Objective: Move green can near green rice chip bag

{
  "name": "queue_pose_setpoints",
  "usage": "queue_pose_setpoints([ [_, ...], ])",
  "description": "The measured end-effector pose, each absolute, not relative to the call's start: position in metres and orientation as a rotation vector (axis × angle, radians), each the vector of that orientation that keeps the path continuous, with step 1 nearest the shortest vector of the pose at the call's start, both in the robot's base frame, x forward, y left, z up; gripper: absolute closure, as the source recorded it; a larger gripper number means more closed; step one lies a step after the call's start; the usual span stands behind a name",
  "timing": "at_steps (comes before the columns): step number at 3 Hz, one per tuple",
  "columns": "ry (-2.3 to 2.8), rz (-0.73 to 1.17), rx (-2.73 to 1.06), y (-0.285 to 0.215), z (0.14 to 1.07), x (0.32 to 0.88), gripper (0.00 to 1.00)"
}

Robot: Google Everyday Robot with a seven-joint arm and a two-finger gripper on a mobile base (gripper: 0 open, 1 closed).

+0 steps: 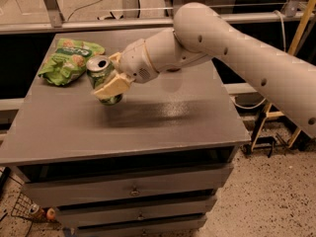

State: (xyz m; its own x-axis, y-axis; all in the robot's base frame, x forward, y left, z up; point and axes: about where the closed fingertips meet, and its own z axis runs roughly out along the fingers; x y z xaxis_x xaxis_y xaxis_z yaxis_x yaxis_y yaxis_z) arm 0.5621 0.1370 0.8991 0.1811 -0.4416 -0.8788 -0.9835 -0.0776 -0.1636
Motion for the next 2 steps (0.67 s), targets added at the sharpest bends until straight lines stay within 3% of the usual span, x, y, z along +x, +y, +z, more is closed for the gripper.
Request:
queue_pose_setpoints([
  [2,1.425,0.784,-1.591,0.182,0.894,0.624,1.0],
])
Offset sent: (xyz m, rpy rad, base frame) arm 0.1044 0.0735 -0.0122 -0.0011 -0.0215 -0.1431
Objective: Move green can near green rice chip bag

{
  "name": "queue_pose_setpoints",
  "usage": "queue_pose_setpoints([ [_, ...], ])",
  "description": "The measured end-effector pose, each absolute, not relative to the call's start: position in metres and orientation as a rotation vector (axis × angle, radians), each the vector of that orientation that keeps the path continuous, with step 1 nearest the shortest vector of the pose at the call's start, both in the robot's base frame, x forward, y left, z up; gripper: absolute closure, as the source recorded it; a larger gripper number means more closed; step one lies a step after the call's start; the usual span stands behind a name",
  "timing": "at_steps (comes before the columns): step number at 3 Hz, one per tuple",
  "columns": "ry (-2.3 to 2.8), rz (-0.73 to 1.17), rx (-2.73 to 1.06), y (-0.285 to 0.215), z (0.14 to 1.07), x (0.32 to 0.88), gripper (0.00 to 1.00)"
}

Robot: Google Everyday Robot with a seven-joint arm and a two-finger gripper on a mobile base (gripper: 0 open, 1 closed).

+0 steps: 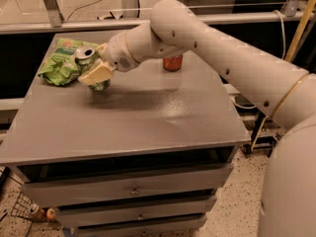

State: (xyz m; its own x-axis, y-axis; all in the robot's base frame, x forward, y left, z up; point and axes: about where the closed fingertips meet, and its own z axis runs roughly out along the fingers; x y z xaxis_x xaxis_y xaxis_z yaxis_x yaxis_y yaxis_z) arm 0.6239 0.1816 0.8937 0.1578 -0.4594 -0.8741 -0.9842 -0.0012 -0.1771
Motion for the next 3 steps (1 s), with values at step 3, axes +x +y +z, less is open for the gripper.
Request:
queue_pose_setpoints([
  [3,1.447,0.758,-1.385,0.211,0.875,0.677,1.0],
])
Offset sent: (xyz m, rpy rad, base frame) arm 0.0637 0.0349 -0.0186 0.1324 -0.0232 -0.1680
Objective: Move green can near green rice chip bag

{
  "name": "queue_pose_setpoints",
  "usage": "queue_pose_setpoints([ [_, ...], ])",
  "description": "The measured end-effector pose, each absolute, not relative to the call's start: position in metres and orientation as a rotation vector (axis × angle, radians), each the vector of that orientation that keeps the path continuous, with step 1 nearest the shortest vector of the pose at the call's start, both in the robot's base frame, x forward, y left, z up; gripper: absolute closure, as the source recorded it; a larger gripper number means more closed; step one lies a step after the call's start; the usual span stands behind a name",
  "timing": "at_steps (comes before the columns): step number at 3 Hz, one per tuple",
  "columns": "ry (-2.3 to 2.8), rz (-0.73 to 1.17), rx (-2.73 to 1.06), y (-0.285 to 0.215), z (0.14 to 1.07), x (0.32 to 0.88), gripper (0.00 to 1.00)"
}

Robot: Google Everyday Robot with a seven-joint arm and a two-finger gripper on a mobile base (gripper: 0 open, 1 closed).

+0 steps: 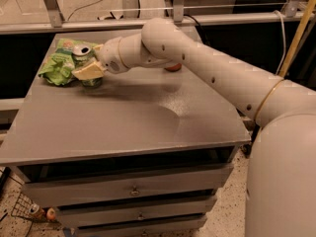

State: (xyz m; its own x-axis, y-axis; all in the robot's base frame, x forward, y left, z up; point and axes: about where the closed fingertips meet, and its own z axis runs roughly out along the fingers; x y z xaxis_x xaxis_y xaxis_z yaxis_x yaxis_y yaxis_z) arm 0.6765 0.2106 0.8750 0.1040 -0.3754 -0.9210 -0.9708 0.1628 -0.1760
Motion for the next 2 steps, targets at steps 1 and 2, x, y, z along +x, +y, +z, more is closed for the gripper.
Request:
queue_pose_setpoints([
  [1,1.467,0.753,-1.344,0.2071,0.8717,0.6874,0.85],
  [2,1.464,0.757,-1.348,0.2099,0.8712,0.6858,0.62],
])
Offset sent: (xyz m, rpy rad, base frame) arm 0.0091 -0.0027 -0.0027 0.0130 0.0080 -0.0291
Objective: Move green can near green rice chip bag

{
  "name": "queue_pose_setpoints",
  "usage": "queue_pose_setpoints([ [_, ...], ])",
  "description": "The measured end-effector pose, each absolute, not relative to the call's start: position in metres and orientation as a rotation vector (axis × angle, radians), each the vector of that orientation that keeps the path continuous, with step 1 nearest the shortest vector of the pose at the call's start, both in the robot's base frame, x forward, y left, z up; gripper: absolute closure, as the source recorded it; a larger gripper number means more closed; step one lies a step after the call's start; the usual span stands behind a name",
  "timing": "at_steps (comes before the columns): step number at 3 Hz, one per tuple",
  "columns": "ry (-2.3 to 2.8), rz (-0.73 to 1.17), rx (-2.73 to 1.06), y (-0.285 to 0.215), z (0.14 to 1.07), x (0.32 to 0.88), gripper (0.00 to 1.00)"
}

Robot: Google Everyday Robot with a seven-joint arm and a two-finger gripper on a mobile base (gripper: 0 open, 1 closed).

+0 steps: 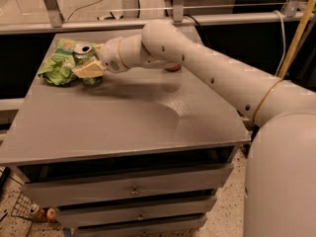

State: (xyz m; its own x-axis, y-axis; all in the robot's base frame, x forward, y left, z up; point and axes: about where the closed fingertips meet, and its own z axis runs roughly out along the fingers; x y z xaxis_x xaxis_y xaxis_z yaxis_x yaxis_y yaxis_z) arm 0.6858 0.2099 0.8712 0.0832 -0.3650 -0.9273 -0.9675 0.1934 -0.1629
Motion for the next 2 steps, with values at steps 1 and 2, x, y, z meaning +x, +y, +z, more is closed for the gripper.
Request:
queue_pose_setpoints([
  [1,1.463,0.759,-1.351,0.2113,0.8715,0.685,0.31],
  [2,1.463,0.759,-1.351,0.2113,0.8727,0.685,0.07],
])
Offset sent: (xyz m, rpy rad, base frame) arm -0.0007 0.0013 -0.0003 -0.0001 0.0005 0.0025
